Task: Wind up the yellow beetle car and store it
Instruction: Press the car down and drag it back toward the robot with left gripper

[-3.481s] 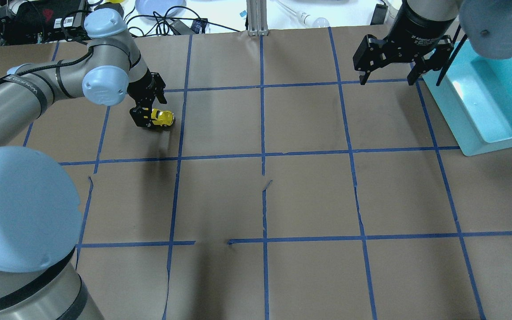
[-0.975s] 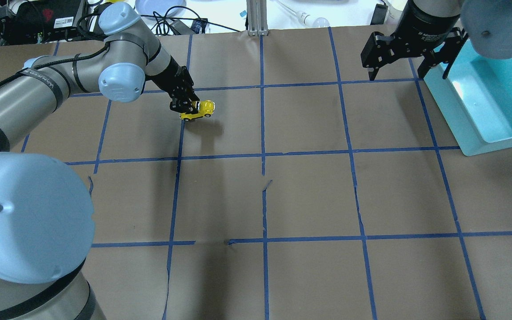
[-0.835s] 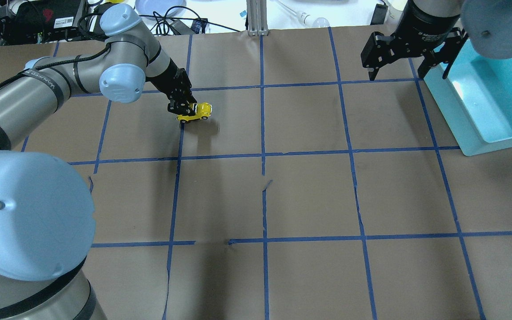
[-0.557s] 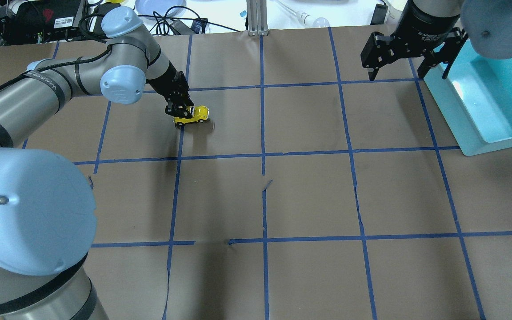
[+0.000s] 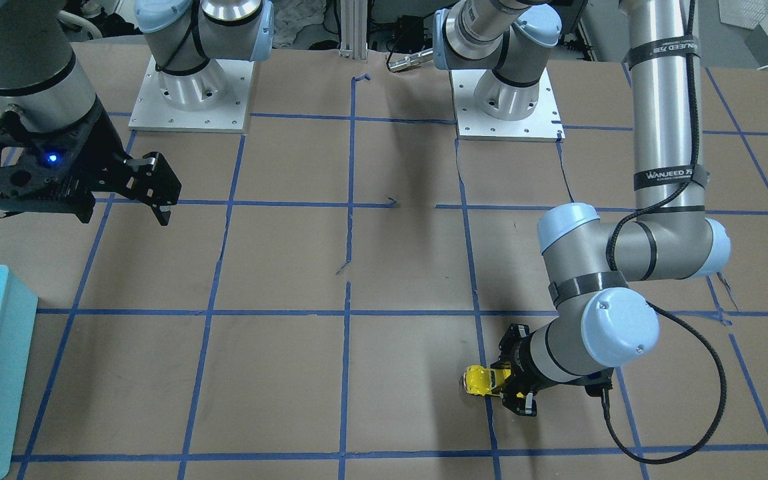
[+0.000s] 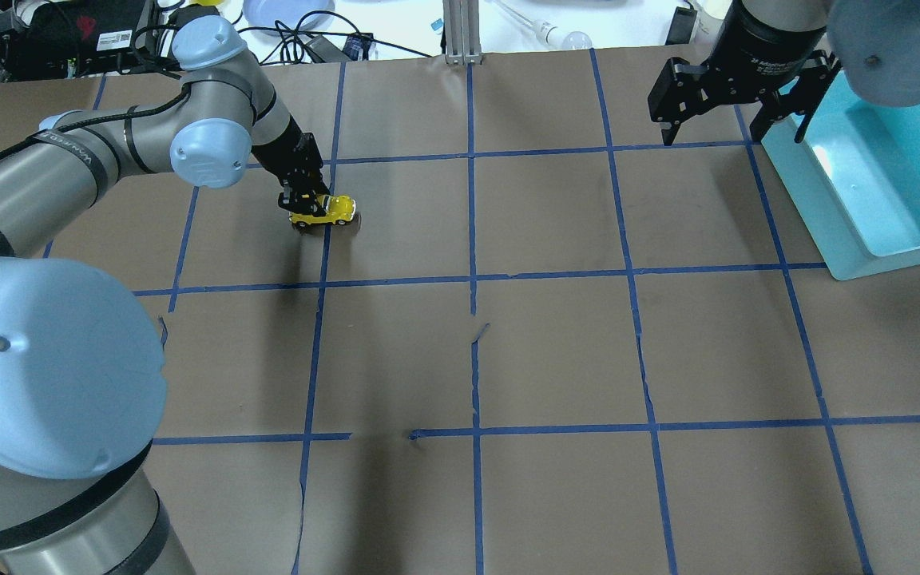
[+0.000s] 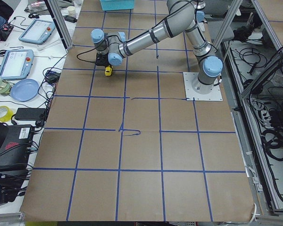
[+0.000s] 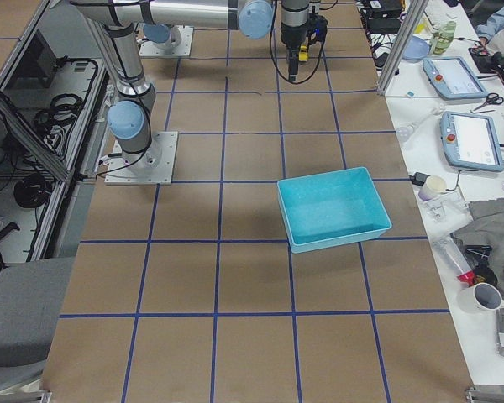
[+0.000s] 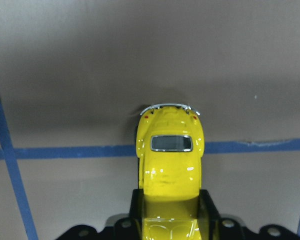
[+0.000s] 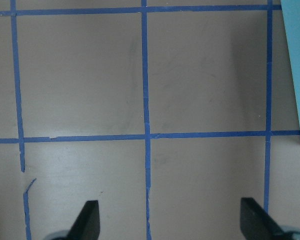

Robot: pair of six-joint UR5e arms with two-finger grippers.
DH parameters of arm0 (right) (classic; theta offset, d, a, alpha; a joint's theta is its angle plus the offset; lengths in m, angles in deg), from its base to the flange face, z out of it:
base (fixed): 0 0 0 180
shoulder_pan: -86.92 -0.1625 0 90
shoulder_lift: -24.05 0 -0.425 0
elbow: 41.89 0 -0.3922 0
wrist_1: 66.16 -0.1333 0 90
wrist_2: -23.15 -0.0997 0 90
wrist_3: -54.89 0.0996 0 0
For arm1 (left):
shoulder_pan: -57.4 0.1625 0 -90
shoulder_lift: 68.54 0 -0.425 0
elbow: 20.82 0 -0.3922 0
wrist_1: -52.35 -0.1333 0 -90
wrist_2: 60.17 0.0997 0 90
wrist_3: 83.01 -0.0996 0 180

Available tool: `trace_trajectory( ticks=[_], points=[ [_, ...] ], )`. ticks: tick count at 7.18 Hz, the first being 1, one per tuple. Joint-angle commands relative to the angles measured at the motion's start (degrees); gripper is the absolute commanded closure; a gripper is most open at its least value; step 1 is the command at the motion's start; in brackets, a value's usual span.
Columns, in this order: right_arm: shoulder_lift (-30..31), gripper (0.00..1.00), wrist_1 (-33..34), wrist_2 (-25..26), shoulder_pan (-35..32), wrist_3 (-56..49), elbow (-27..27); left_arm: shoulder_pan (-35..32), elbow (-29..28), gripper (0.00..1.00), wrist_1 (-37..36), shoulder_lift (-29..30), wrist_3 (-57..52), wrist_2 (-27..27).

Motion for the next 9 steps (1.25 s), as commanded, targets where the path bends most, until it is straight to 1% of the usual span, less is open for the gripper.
trace_trajectory(
  ticks=[1,2,5,6,7,9],
  points=[
    [0.0,0.00,0.0,0.0,0.0,0.2,0.0,1.7,0.0,1.00,0.2,-0.1,-3.5,4.2],
    [-0.1,0.00,0.0,-0.1,0.0,0.0,0.0,2.9,0.3,1.00,0.2,0.0,-3.6,5.5],
    [0.0,0.00,-0.1,-0.1,-0.1,0.2,0.0,6.8,1.2,1.00,-0.3,-0.2,-5.8,5.8],
    [0.0,0.00,-0.1,-0.2,-0.1,0.2,0.0,8.7,1.2,1.00,-0.4,-0.8,-7.0,7.1],
    [-0.1,0.00,-0.1,-0.2,-0.1,0.3,0.0,10.1,1.8,1.00,-0.4,-0.7,-7.5,7.3],
    [-0.1,0.00,-0.1,-0.3,-0.2,0.3,-0.1,12.5,2.7,1.00,-0.5,-0.8,-12.5,7.2]
  ],
)
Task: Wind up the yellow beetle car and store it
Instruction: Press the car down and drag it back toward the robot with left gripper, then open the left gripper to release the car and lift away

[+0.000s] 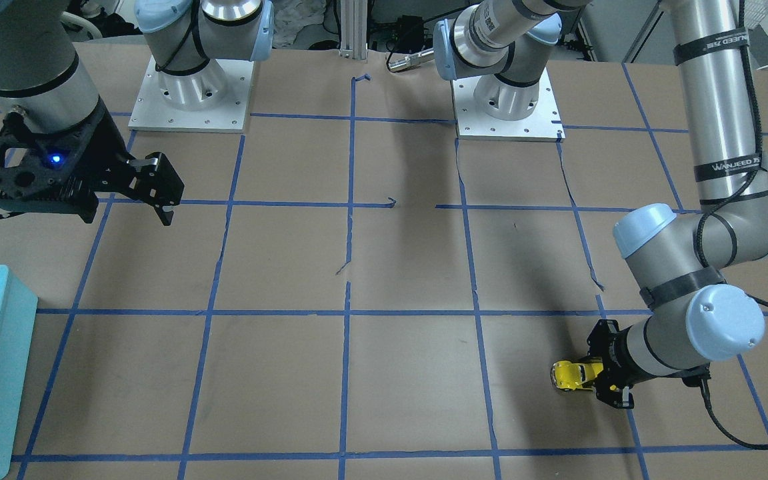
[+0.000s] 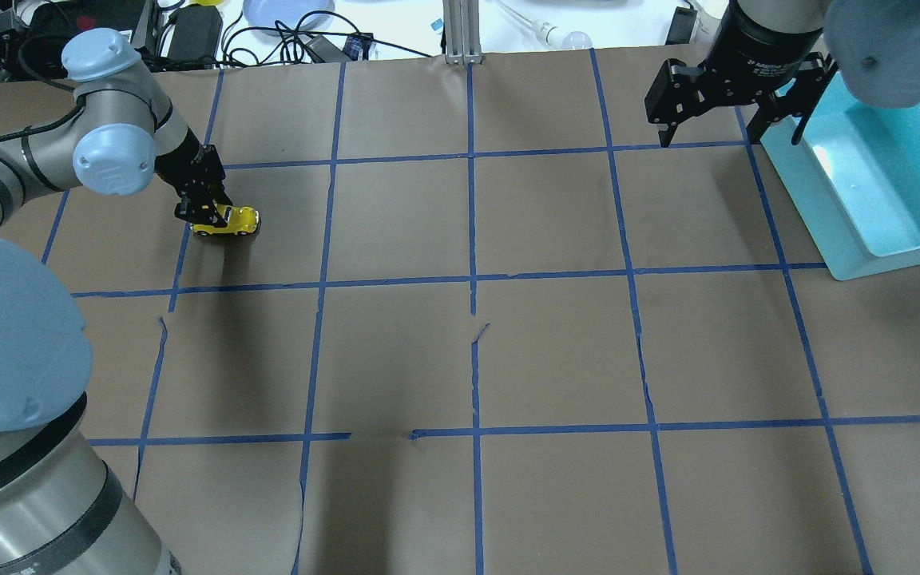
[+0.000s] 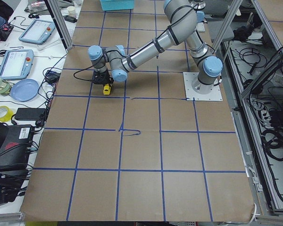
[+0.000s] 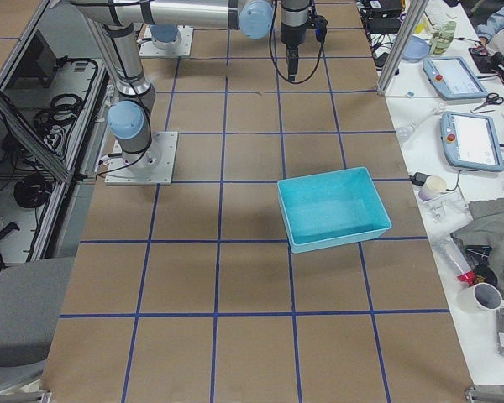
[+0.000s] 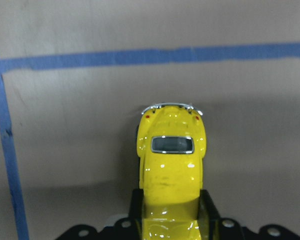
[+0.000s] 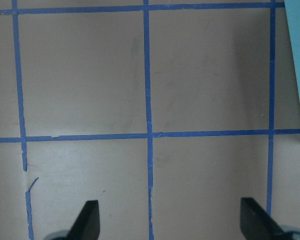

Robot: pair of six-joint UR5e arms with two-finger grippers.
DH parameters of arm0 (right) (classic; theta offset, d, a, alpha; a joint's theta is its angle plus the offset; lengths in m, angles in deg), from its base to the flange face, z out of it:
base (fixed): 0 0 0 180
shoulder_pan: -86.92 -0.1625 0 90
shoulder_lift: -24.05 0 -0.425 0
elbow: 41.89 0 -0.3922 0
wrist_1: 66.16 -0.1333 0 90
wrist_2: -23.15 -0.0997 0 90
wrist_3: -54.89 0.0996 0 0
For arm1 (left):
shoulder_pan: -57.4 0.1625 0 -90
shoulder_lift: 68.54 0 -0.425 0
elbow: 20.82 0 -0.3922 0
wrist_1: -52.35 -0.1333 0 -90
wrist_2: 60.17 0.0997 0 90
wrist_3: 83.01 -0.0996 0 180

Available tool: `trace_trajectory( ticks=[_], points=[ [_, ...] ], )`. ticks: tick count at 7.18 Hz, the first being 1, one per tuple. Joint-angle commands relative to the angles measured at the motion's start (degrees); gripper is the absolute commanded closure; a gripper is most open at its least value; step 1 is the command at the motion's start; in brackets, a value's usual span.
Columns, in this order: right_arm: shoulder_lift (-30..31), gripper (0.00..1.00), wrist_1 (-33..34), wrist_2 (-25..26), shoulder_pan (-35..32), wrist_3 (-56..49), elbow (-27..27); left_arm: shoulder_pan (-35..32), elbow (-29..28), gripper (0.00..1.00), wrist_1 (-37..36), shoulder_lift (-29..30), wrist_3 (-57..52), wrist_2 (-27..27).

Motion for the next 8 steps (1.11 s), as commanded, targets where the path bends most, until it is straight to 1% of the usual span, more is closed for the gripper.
trace_trajectory(
  ticks=[1,2,3,4,7,8],
  points=[
    [0.0,0.00,0.0,-0.2,0.0,0.0,0.0,3.3,0.5,1.00,-0.1,-0.2,-6.3,0.4],
    [0.0,0.00,0.0,-0.2,0.0,0.1,0.0,3.8,0.5,0.96,-0.1,-0.2,-7.0,0.6],
    [0.0,0.00,0.0,-0.2,0.0,0.1,0.0,3.8,-0.1,0.25,-0.2,-0.6,-6.5,0.6],
    [0.0,0.00,0.0,-0.3,0.0,0.1,0.0,3.2,-0.3,0.00,-0.9,-1.5,-6.3,0.4],
    [0.0,0.00,0.0,-0.3,-0.1,0.0,0.0,1.5,-0.5,0.00,-0.9,-5.2,-7.2,-0.4],
    [0.0,0.00,0.0,-0.3,-0.1,0.1,0.0,0.7,-0.5,0.00,-0.6,-6.5,-10.1,0.1]
  ],
)
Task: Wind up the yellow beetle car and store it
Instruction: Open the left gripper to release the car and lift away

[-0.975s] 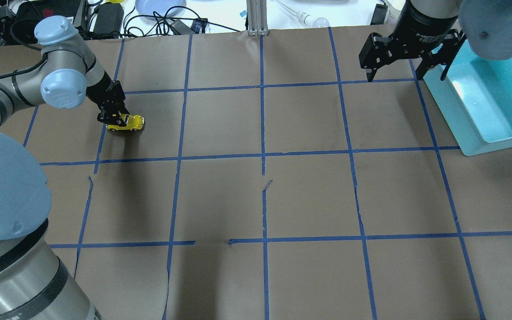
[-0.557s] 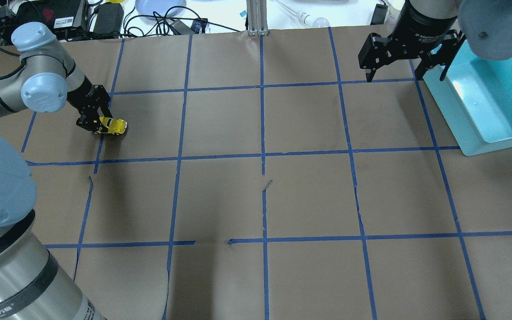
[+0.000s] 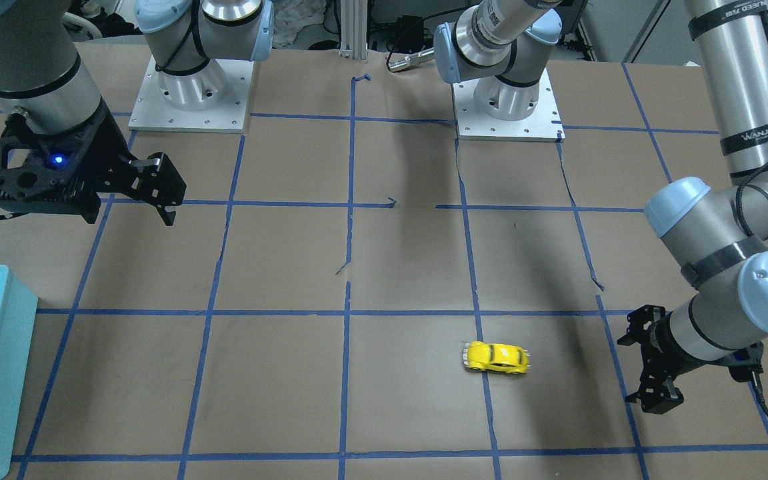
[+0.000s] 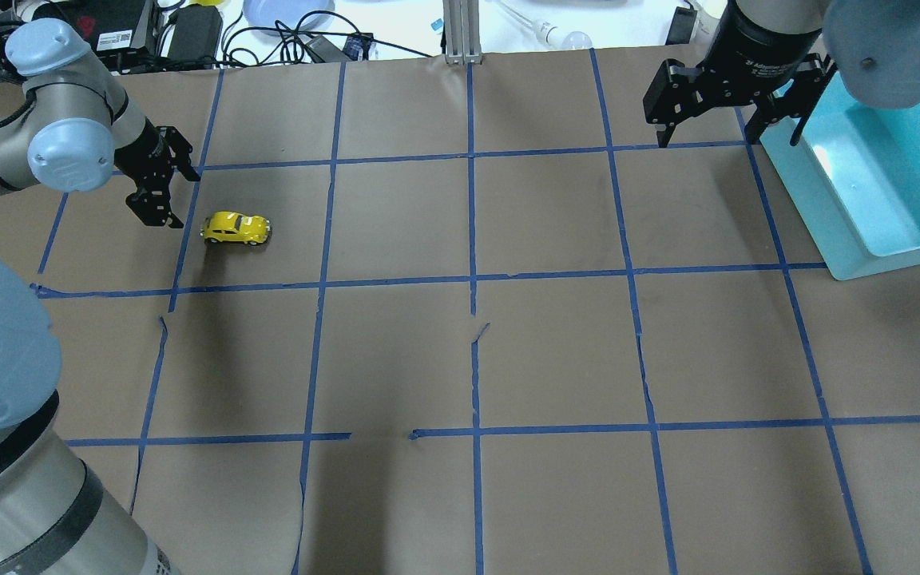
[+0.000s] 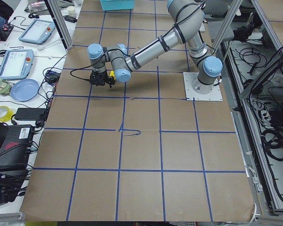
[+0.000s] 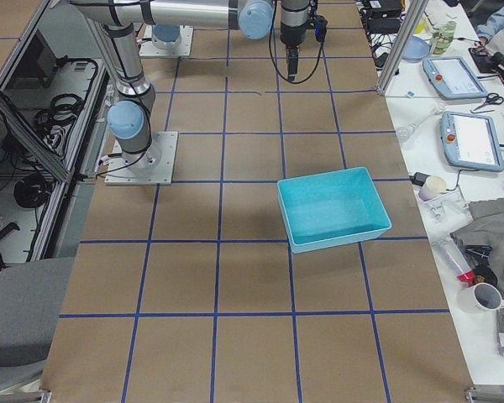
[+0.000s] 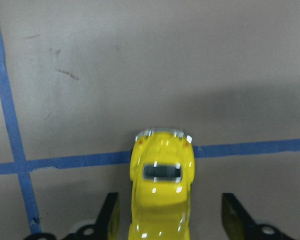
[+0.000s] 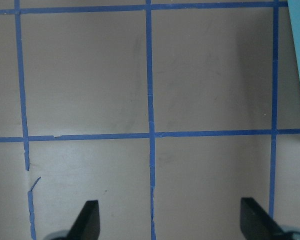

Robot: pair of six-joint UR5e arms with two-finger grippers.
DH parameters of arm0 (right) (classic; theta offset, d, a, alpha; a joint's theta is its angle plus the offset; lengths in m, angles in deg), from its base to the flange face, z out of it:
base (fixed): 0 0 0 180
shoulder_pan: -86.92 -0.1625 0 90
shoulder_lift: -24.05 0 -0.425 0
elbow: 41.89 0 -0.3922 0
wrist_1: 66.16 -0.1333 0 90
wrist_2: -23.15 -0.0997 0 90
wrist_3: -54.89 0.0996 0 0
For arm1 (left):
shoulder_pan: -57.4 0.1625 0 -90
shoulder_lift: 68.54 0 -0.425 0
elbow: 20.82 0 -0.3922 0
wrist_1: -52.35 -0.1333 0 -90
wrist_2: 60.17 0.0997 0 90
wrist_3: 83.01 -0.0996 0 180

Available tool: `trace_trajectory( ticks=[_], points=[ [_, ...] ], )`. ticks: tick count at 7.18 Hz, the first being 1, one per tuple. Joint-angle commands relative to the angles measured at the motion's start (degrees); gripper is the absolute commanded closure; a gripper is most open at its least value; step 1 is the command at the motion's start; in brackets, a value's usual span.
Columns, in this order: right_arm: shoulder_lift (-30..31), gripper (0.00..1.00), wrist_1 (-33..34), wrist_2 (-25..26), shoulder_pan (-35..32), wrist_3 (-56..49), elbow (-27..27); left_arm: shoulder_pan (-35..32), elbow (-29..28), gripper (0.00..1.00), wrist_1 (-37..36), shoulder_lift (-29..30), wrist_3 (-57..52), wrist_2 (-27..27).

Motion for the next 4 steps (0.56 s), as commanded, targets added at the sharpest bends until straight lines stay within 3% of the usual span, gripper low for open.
trace_trajectory(
  ticks=[1,2,3,4],
  points=[
    [0.0,0.00,0.0,0.0,0.0,-0.1,0.0,-1.1,-0.1,0.00,0.9,-3.2,-10.3,0.6],
    [0.0,0.00,0.0,0.0,0.0,-0.1,0.0,-1.1,-0.4,0.00,4.3,-5.4,-19.2,0.8],
    [-0.1,0.00,0.0,0.0,0.0,-0.5,0.0,-1.2,-2.0,0.00,8.4,-7.7,-26.9,4.8],
    [-0.1,0.00,0.0,0.0,0.0,-0.4,0.0,-1.3,-5.3,0.00,16.7,-10.2,-32.2,7.6]
  ],
)
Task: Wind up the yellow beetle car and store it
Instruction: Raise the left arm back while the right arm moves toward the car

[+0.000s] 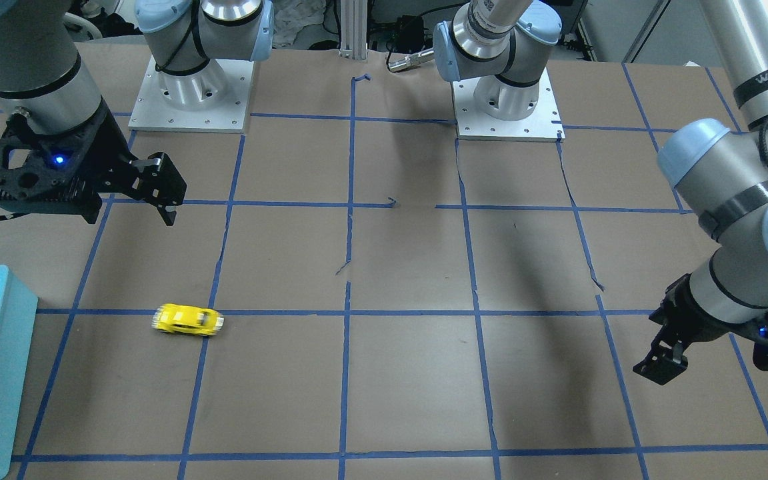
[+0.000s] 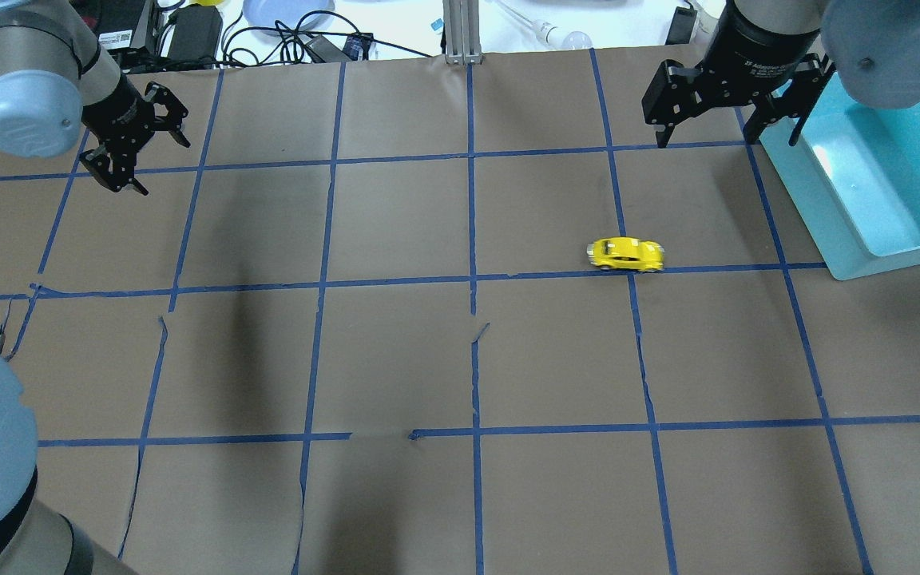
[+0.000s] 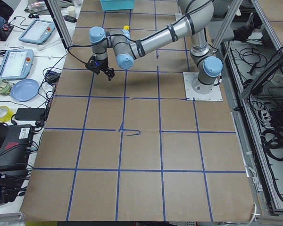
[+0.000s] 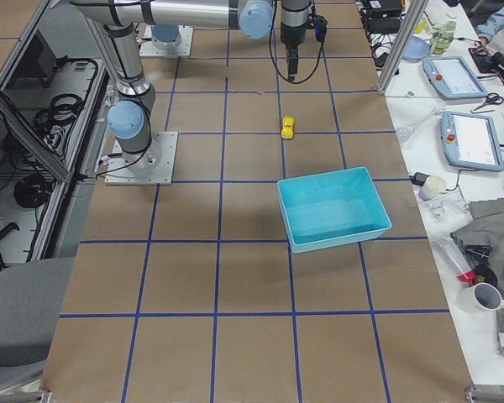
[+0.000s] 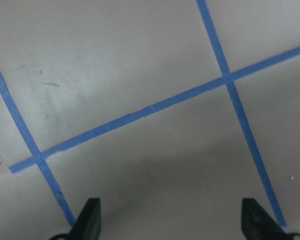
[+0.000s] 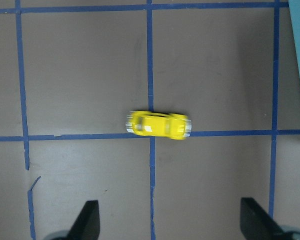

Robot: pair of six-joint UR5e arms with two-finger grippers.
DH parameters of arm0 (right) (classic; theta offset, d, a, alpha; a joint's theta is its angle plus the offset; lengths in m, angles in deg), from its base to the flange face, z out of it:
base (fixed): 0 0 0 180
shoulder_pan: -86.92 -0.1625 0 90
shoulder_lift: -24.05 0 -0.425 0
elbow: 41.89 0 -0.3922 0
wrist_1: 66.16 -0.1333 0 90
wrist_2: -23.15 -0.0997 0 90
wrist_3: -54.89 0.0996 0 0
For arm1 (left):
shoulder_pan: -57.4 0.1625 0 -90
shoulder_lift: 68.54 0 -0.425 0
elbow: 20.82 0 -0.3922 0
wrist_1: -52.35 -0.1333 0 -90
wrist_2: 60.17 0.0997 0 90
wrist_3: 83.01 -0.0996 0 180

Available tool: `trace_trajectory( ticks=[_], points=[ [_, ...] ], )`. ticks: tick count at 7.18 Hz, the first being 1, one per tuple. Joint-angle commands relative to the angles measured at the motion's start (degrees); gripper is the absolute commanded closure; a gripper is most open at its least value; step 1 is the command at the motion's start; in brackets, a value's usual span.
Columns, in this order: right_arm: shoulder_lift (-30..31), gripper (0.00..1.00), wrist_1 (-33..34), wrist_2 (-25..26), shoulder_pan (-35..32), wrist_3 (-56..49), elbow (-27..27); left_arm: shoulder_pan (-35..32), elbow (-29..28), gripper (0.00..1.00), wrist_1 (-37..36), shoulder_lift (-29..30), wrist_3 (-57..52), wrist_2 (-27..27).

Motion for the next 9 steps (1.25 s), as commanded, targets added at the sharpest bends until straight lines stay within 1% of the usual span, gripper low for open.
trace_trajectory(
  ticks=[1,2,3,5,6,7,8,9],
  points=[
    [0.0,0.00,0.0,-0.1,0.0,-0.3,0.0,-0.2,-6.7,0.00,14.8,-5.7,-14.5,3.5],
    [0.0,0.00,-0.1,-0.1,0.0,-0.5,0.0,-0.3,-8.8,0.00,18.2,-7.7,-25.6,4.4],
    [-0.1,0.00,-0.1,0.0,0.0,-0.7,-0.1,-0.3,-9.2,0.00,18.6,-9.3,-33.1,4.9],
    [-0.3,0.00,0.4,0.2,-0.9,-0.9,-2.5,-0.2,-8.4,0.00,18.5,-10.7,-33.9,5.0],
    [-0.9,0.00,8.2,0.0,-0.2,-4.6,-3.0,-0.5,-8.9,0.00,18.5,-11.0,-34.5,4.5],
    [-1.0,0.01,9.7,0.1,1.1,-20.7,-3.2,-0.9,-8.6,0.00,19.1,-12.1,-36.7,3.9],
    [-2.3,0.01,9.6,-0.2,4.3,-30.2,-3.9,-2.2,-8.5,0.00,21.7,-12.6,-38.1,4.1],
    [-3.5,0.01,9.2,0.6,6.8,-43.1,-5.8,-4.0,-8.5,0.00,21.8,-12.6,-39.0,3.5]
  ],
)
